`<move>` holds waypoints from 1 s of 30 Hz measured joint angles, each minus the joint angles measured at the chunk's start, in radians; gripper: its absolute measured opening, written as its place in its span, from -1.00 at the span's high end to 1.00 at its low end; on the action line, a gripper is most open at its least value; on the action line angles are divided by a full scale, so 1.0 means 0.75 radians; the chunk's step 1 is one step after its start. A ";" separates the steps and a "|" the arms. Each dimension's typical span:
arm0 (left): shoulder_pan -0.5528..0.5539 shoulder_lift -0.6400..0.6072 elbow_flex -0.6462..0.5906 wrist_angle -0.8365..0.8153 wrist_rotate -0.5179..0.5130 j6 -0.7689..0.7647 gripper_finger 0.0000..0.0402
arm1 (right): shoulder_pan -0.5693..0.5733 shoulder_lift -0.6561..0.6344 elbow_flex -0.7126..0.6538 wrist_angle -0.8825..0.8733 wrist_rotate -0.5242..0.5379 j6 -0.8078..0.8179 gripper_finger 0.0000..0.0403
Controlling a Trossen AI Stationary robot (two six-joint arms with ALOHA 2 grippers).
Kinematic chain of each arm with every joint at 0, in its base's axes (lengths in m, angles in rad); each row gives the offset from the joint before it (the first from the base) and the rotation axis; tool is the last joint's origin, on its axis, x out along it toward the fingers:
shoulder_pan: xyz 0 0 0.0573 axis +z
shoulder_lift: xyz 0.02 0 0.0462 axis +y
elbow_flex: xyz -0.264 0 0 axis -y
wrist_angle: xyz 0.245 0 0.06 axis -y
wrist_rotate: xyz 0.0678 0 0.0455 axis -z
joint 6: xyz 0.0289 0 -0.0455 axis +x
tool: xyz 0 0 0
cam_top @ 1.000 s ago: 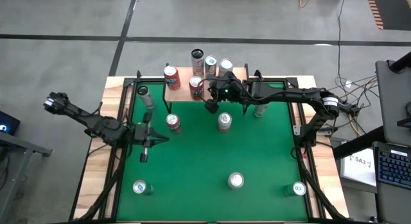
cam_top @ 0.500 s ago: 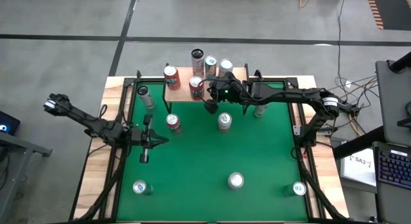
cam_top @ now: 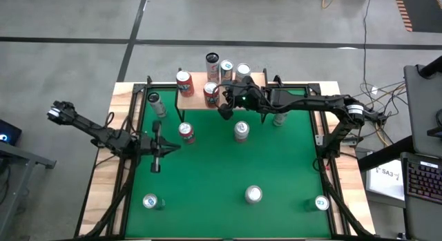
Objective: Place canned beverage on shelf
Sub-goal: Put the bottom orange soda can on the shelf aligned with other orange soda cans
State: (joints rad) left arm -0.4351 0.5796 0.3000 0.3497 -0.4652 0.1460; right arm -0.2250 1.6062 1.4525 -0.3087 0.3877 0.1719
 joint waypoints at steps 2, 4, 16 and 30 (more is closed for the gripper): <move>0.000 0.000 0.000 0.000 -0.052 0.000 1.00 | -0.003 0.000 0.000 0.006 0.008 -0.011 0.94; 0.001 -0.001 0.000 0.002 -0.092 0.003 1.00 | -0.003 0.001 -0.004 0.023 0.008 -0.024 0.94; 0.001 -0.050 0.019 0.020 -0.172 0.008 1.00 | -0.003 0.001 -0.072 0.240 -0.003 -0.074 0.94; 0.001 -0.056 0.045 0.019 -0.174 0.040 1.00 | 0.023 0.106 -0.122 0.325 -0.079 -0.045 0.94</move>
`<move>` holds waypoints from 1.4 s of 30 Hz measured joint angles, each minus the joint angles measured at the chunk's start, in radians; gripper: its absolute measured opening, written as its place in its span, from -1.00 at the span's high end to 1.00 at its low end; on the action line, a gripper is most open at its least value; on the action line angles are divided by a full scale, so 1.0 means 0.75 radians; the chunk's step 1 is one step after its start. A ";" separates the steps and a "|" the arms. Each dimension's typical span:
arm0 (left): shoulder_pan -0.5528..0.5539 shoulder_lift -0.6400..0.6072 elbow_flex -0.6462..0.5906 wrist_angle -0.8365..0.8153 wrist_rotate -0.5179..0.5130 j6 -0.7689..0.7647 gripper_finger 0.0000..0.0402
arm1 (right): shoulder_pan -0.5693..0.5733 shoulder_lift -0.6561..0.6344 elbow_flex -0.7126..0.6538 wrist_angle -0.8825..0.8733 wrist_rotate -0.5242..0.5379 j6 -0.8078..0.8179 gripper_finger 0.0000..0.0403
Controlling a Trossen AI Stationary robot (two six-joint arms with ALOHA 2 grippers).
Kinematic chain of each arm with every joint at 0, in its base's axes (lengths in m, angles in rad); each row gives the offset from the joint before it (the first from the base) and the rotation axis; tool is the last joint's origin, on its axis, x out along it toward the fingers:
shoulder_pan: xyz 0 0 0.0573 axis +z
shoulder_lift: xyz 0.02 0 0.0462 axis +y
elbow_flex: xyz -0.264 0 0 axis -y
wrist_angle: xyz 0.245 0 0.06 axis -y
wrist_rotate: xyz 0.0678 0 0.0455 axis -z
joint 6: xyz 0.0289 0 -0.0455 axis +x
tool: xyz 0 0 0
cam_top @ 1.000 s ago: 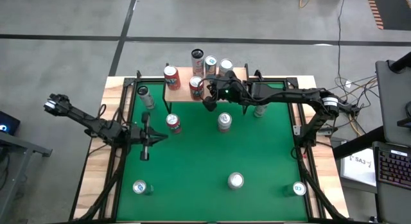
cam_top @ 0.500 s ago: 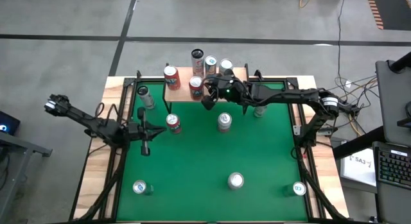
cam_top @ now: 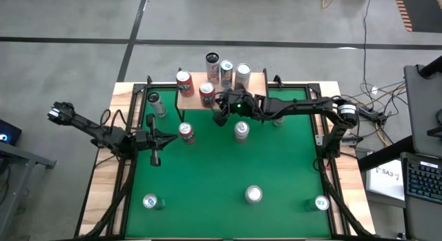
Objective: Place canned beverage on shelf
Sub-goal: Put the bottom orange soda can on the shelf aligned with other orange soda cans
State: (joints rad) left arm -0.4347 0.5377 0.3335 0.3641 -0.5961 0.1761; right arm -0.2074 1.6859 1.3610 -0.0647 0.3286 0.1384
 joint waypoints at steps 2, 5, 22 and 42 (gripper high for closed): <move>0.000 -0.001 0.000 0.000 0.000 0.000 1.00 | 0.000 0.030 0.011 0.027 -0.001 0.002 0.94; 0.000 -0.001 0.000 0.002 0.000 -0.001 1.00 | -0.003 0.067 0.016 0.078 -0.015 0.005 0.94; 0.000 -0.001 0.000 -0.009 -0.103 -0.007 1.00 | -0.013 0.064 0.036 0.112 0.128 -0.089 0.94; 0.000 0.027 0.000 -0.008 -0.103 -0.007 1.00 | -0.054 0.068 0.036 0.243 -0.030 -0.163 0.94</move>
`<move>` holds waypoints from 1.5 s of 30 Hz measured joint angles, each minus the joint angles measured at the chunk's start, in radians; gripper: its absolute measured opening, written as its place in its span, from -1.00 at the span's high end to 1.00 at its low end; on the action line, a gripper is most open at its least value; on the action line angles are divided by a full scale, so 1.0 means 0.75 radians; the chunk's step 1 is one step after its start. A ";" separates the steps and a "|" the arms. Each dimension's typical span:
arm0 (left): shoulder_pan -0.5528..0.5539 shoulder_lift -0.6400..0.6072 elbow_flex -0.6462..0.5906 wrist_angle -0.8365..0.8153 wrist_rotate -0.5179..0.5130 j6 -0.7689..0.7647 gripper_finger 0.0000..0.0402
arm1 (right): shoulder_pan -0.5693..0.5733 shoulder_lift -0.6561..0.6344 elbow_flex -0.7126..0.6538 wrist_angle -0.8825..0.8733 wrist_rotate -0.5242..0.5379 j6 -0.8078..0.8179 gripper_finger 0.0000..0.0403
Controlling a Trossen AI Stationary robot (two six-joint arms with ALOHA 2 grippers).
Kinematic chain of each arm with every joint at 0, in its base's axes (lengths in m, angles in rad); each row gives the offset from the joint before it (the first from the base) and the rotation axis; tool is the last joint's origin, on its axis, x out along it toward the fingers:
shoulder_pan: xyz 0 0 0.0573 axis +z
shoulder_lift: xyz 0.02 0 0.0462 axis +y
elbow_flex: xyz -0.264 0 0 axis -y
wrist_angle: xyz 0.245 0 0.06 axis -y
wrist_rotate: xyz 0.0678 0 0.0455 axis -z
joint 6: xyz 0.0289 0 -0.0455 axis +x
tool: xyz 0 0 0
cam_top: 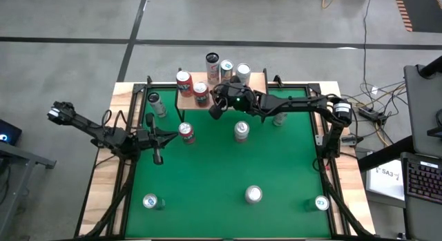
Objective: Place canned beverage on shelf
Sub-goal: Put the bottom orange soda can on the shelf aligned with other orange soda cans
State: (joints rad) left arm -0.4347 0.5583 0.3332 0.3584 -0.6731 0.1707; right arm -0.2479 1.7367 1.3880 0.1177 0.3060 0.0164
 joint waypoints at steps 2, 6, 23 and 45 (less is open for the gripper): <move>0.000 0.000 0.000 0.001 0.000 0.000 1.00 | 0.002 0.000 0.000 0.000 -0.004 0.008 0.94; 0.000 0.000 0.000 0.001 0.000 0.000 1.00 | 0.005 0.000 0.000 0.000 -0.047 0.003 0.94; -0.001 -0.001 0.000 0.001 0.000 0.003 1.00 | -0.015 0.075 0.021 0.096 -0.044 -0.020 0.94; -0.001 0.010 -0.001 0.002 -0.001 -0.142 1.00 | 0.010 0.103 0.033 0.141 -0.109 -0.034 0.94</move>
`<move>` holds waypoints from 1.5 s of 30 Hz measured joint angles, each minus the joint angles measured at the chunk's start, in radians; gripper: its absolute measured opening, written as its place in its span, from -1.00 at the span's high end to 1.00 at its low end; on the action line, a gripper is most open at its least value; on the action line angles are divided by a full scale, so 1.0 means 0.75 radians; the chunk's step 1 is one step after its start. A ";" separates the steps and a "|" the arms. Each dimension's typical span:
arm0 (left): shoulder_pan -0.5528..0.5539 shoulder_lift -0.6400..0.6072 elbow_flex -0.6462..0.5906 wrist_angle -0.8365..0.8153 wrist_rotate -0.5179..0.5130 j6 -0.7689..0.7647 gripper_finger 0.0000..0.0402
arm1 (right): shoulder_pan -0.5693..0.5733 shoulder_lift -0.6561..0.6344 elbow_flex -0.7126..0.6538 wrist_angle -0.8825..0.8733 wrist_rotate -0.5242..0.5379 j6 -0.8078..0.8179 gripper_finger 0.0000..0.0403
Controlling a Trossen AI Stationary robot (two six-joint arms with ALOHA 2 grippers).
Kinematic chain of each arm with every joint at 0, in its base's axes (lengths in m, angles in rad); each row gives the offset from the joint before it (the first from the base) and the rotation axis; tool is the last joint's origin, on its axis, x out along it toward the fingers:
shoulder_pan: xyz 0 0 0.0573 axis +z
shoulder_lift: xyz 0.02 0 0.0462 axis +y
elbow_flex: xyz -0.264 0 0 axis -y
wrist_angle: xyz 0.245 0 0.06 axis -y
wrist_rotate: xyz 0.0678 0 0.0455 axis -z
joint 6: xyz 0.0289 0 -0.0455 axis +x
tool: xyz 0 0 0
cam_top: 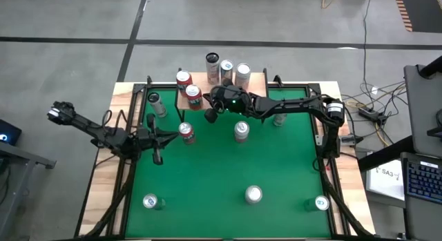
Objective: Place canned beverage on shelf
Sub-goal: Put the bottom orange soda can on the shelf aligned with other orange soda cans
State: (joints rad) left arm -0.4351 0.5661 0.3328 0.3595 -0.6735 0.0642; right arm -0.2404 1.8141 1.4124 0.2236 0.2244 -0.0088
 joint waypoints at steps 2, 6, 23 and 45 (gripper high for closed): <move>0.000 0.011 0.000 0.001 0.000 -0.034 1.00 | 0.001 0.000 0.000 -0.001 -0.001 -0.019 0.94; 0.000 0.038 -0.001 0.002 0.001 -0.073 1.00 | 0.004 0.000 0.000 -0.002 -0.003 -0.024 0.94; 0.001 0.175 -0.001 0.111 0.000 -0.075 1.00 | 0.012 -0.002 -0.002 -0.002 -0.045 -0.029 0.94; 0.018 0.277 -0.001 0.181 -0.302 -0.067 1.00 | 0.012 0.058 0.010 0.065 -0.050 -0.050 0.94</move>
State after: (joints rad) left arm -0.4214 0.7735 0.3325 0.4950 -0.8997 0.0138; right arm -0.2317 1.8579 1.4197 0.2726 0.1866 -0.0463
